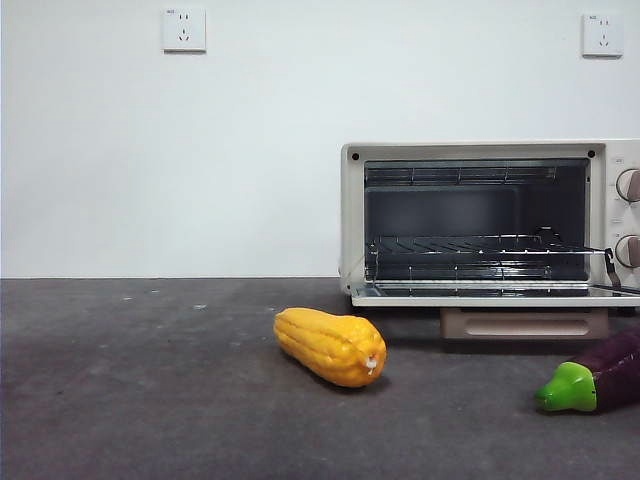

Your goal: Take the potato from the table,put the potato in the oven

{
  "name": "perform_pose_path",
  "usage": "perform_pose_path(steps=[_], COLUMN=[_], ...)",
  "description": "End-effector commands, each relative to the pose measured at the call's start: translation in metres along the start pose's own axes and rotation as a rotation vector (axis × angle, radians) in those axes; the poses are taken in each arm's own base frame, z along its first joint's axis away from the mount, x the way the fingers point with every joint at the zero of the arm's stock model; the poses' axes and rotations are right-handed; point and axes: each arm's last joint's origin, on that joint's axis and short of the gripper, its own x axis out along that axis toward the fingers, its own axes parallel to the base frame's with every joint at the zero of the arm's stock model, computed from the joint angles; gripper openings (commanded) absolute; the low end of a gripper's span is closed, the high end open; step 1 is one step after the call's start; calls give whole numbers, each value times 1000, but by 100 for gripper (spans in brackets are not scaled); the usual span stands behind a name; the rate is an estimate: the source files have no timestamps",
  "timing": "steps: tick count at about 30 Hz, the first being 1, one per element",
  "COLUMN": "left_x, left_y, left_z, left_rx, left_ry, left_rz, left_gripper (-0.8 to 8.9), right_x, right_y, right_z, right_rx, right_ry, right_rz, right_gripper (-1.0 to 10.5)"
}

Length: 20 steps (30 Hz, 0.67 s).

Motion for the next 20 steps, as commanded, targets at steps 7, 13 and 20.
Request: perform_pose_path(steps=[7, 13, 20], left_x=[-72, -102, -135], left_y=[11, 16, 25], left_z=[-21, -68, -139], left_rx=[4, -56, -172], left_ry=[-125, -95, -102], left_rz=[1, 30, 126], left_gripper=[-5, -5, -6], right_x=[44, 87, 137], right_y=[19, 47, 84], right_z=[12, 21, 35], right_rx=[16, -55, -167], right_ry=[44, 129, 216], right_rz=[161, 233, 291], right_gripper=[-3, -3, -3])
